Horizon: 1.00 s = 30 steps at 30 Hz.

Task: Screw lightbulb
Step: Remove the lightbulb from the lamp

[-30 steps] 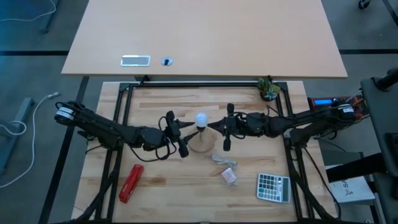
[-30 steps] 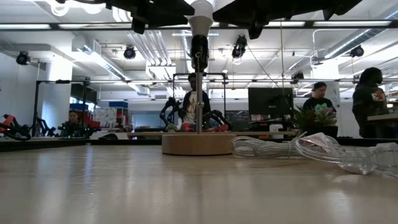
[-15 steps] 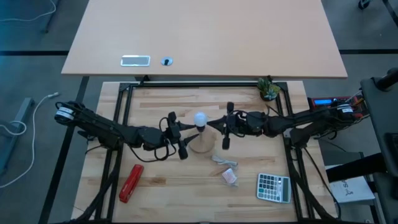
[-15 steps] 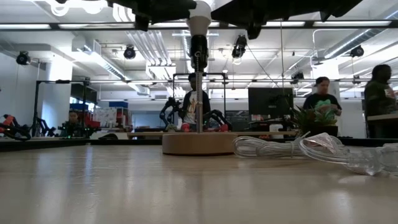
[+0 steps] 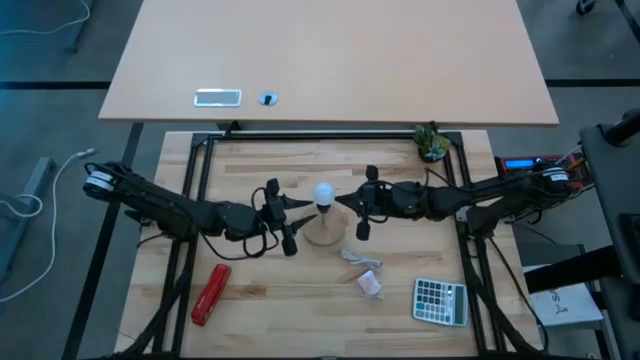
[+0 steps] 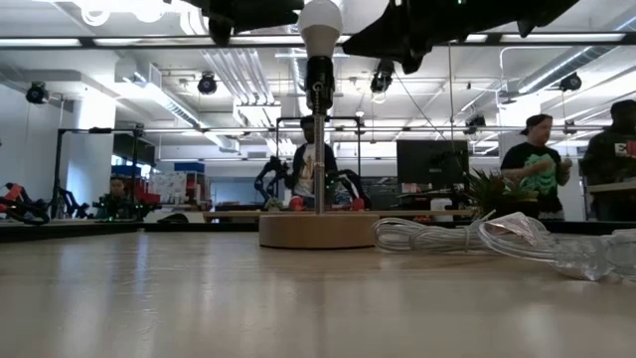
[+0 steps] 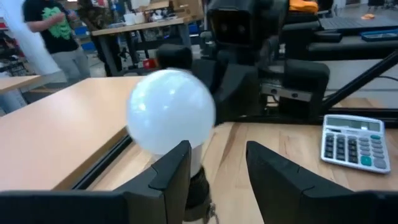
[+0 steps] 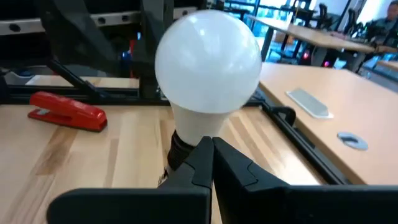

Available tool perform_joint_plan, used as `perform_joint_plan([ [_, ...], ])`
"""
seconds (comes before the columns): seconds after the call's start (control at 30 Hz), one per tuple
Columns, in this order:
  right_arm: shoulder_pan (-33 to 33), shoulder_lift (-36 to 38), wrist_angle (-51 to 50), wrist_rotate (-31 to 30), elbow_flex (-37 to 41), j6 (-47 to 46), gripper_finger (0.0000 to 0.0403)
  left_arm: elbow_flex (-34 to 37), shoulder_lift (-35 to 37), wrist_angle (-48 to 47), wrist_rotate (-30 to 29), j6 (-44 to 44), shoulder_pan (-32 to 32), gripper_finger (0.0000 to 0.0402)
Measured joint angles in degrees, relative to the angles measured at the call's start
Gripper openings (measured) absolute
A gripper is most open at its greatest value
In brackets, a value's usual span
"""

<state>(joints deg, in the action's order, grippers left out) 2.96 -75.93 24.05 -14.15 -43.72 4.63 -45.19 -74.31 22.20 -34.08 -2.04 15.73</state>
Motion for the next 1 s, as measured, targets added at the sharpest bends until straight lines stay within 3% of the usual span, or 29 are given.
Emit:
perform_joint_plan([
  [0.2, 0.1, 0.7, 0.3, 0.1, 0.0, -0.3, 0.0000, 0.0, 0.2, -2.5, -8.1, 0.6, -0.3, 0.0147],
  [0.4, 0.2, 0.9, 1.4, 1.5, 0.0, -0.3, 0.0000, 0.0, -0.9, -1.3, -5.9, 1.1, -0.6, 0.0153],
  [0.63, 0.2, 0.9, 4.2, 7.9, 0.0, -1.6, 0.0000, 0.0, -2.3, 2.4, -5.4, 0.0, -0.9, 0.0175],
  [0.73, 0.2, 0.9, 4.7, 8.2, 0.0, -1.6, 0.0000, 0.0, -2.7, 4.0, -2.5, -0.8, -1.3, 0.0181],
  [1.0, 0.1, 0.9, 5.0, 6.5, 0.0, -1.0, 0.0003, 0.0, -3.3, 4.9, -2.4, -0.6, -1.4, 0.0183],
])
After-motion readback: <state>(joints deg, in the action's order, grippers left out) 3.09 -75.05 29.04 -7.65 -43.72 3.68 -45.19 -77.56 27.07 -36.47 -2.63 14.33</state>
